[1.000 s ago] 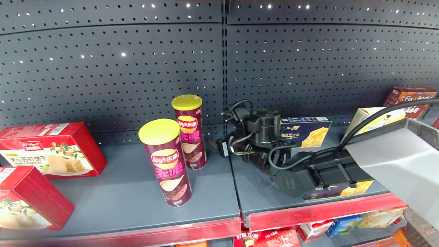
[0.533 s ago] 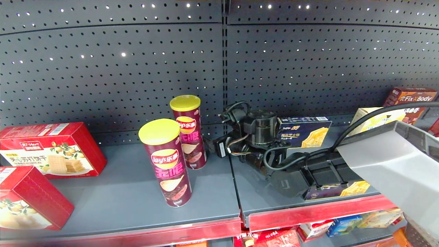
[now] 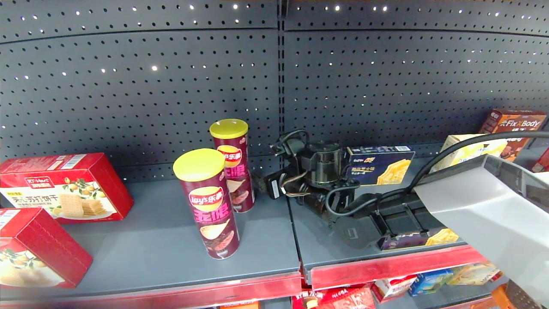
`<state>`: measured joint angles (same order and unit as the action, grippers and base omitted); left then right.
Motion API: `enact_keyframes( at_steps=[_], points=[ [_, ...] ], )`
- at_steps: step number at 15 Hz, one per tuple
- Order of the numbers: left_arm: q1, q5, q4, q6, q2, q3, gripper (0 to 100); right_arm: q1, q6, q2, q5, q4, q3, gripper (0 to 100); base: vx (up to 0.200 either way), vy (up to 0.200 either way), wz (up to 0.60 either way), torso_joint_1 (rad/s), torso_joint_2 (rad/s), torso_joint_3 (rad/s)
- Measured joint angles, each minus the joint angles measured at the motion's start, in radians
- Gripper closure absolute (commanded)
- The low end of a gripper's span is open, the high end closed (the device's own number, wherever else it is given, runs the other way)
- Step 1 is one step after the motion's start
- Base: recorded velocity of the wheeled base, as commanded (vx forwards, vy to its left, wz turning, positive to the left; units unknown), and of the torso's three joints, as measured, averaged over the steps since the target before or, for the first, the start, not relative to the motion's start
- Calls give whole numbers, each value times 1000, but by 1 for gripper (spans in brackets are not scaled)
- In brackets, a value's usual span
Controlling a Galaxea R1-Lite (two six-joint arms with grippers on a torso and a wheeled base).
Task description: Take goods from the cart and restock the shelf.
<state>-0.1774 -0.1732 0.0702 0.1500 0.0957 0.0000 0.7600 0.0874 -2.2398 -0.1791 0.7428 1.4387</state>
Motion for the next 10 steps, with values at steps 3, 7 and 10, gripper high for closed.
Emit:
enact_keyframes(
  at_steps=[3, 7, 10],
  points=[
    [0, 0, 0, 0, 0, 0, 0, 0, 3, 76, -5, -45, -27, 0, 0, 0, 0, 0, 0, 0],
    [0, 0, 0, 2, 0, 0, 0, 10, 7, 324, -42, -169, -182, 0, 0, 0, 0, 0, 0, 0],
    [0, -5, 0, 6, 0, 0, 0, -1, 7, 570, -109, -207, -466, 0, 0, 0, 0, 0, 0, 0]
  ],
)
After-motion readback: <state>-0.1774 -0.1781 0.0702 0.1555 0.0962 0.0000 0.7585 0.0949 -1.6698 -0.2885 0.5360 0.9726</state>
